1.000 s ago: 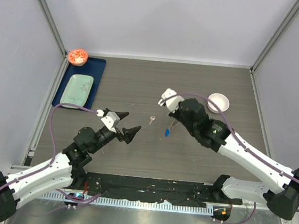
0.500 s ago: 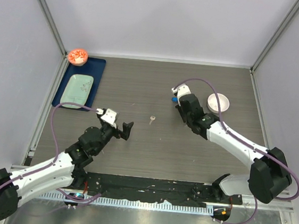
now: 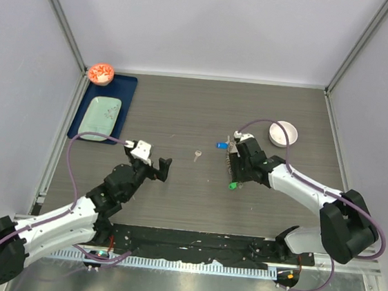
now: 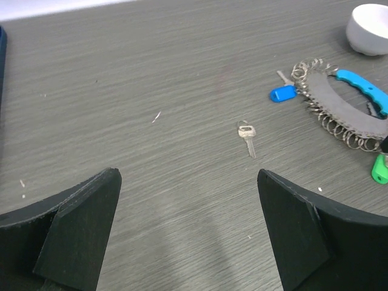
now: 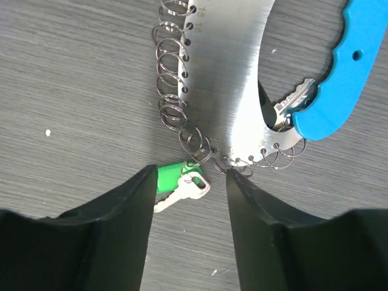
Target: Put the keys on the keyring
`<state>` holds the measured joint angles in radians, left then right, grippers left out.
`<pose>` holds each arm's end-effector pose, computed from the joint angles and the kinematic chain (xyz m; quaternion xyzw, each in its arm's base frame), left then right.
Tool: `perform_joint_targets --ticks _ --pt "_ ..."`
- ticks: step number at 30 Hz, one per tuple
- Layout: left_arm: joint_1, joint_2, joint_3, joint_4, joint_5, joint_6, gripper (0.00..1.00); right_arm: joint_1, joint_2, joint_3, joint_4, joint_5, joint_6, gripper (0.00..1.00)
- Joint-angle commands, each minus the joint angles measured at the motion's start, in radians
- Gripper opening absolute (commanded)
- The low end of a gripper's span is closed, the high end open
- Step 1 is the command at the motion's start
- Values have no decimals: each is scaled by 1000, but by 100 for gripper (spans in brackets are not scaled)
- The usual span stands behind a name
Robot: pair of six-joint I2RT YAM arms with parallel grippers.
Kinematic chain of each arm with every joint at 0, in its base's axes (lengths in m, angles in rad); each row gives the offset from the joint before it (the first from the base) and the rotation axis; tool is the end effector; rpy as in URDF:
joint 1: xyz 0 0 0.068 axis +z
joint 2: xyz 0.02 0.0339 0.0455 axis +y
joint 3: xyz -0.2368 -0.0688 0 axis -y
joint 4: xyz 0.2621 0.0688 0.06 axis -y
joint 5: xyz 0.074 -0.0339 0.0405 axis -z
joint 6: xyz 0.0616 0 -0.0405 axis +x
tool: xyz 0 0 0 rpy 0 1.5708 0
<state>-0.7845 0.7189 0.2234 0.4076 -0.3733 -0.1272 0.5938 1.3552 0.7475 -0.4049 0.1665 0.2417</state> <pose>0.1799 -0.1478 0.1861 0.1153 0.7263 -0.1693 0.6561 0.2462 0.1539 0.1301 -0.1452 0.9472 0.0383 0.2834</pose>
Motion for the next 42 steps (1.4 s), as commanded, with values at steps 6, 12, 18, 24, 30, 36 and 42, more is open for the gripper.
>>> perform_joint_targets --ticks 6,12,18,24,30,36,42 --pt "65 145 134 -139 -92 -233 100 -87 -117 138 18 175 163 86" --pt "256 143 194 -286 -62 -526 100 -120 -329 124 -14 572 223 95" --pt "268 -25 218 -409 -122 -604 100 -121 -632 84 -40 813 154 96" --pt "268 -186 327 -607 -93 -574 100 -120 -920 15 35 781 -30 96" --pt "268 -332 359 -639 -99 -480 100 -121 -1054 -33 75 795 -122 96" --pt "268 -335 458 -727 -125 -368 100 -120 -1194 -151 132 742 -131 96" --pt "268 -248 531 -760 -107 -212 100 -120 -1263 -178 173 712 -145 96"
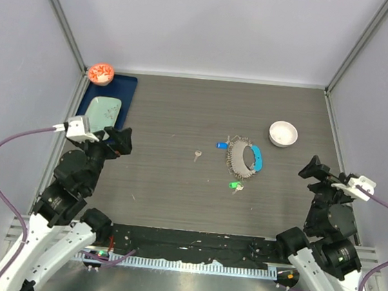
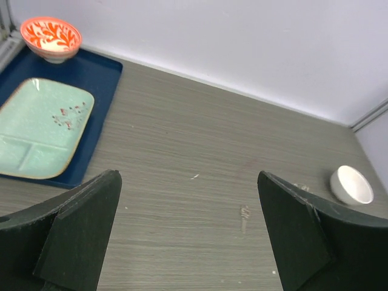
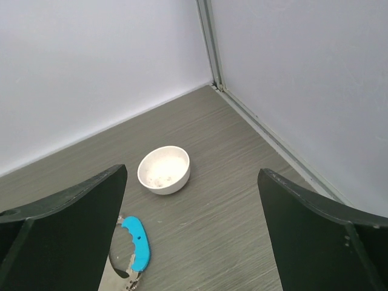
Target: Put the keys on the keyring
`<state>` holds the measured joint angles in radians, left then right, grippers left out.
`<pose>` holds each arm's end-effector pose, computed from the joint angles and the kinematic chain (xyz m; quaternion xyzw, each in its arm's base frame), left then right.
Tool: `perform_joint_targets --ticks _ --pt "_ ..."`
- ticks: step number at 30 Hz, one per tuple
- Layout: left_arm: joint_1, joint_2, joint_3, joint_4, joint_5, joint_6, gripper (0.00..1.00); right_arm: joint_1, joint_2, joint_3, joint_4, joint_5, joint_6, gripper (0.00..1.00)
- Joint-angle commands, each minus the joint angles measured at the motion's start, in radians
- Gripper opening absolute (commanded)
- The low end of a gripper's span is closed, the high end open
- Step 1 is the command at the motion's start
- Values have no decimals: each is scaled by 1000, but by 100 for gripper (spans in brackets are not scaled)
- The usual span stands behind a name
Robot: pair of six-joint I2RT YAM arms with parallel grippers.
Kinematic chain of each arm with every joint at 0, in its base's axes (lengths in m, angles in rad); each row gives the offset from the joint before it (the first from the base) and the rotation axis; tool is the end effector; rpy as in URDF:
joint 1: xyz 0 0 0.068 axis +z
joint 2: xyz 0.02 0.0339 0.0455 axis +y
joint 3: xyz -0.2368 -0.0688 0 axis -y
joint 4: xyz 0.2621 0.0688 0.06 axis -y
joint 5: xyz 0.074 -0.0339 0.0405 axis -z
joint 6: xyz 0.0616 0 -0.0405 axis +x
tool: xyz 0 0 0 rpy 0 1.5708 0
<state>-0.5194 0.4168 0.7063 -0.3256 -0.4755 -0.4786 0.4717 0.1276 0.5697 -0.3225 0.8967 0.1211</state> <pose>0.1583 -0.0580 0.3370 -0.1492 0.7027 -0.1740 0.6735 0.1181 0.0062 0.3234 0.2150 0.6454 -0.0782 0.7288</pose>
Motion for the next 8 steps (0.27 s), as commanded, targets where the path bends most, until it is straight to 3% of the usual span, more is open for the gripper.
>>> perform_joint_targets --ticks 1,8 --pt "2 62 45 -11 -6 149 100 2 -40 -2 94 -18 -24 96" --pt "10 112 18 45 15 161 100 4 -48 -2 94 -10 -34 96"
